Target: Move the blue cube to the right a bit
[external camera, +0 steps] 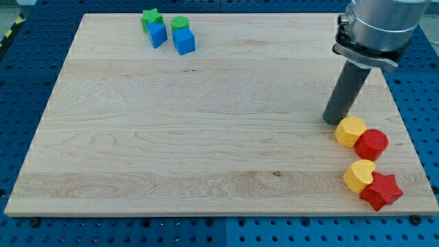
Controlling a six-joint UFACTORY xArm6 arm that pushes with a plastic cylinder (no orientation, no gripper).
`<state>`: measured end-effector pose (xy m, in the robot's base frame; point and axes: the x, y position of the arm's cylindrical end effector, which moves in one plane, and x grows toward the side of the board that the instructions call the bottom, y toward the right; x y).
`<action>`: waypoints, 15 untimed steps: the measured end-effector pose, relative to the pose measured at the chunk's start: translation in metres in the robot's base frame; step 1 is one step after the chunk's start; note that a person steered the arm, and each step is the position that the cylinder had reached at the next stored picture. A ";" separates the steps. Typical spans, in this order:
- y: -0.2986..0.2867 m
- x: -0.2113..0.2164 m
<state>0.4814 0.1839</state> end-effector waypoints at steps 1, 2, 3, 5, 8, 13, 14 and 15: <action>0.016 0.016; 0.035 0.034; 0.043 0.034; -0.051 -0.047; -0.314 -0.119; -0.293 -0.191; -0.293 -0.197; -0.283 -0.202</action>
<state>0.2798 -0.0990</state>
